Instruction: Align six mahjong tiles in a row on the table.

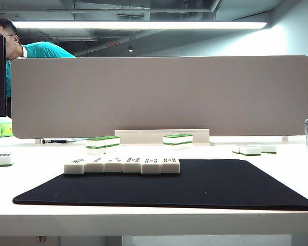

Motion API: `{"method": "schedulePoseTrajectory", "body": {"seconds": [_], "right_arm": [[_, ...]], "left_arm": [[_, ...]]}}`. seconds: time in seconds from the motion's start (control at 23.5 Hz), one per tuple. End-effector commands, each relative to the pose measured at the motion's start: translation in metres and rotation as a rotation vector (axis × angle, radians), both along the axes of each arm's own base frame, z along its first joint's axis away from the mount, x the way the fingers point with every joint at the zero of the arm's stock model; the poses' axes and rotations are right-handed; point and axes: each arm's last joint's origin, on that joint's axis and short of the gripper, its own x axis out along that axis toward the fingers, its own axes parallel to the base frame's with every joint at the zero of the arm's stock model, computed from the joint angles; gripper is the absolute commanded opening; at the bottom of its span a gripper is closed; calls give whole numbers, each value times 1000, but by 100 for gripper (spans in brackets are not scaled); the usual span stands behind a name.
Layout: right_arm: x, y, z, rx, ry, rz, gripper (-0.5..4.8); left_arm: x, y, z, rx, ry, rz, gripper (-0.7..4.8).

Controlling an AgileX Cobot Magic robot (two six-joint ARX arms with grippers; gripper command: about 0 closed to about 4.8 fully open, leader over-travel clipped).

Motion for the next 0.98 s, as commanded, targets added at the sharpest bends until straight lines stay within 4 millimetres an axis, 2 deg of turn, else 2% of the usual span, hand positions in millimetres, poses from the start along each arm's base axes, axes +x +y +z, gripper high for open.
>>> {"method": "schedulePoseTrajectory", "body": {"seconds": [0.04, 0.98], "right_arm": [[-1, 0, -1, -13, 9, -2, -1], [-1, 0, -1, -29, 8, 5, -1]], "left_arm": [[0, 0, -1, -1, 14, -6, 79], [0, 0, -1, -1, 14, -6, 79]]}}
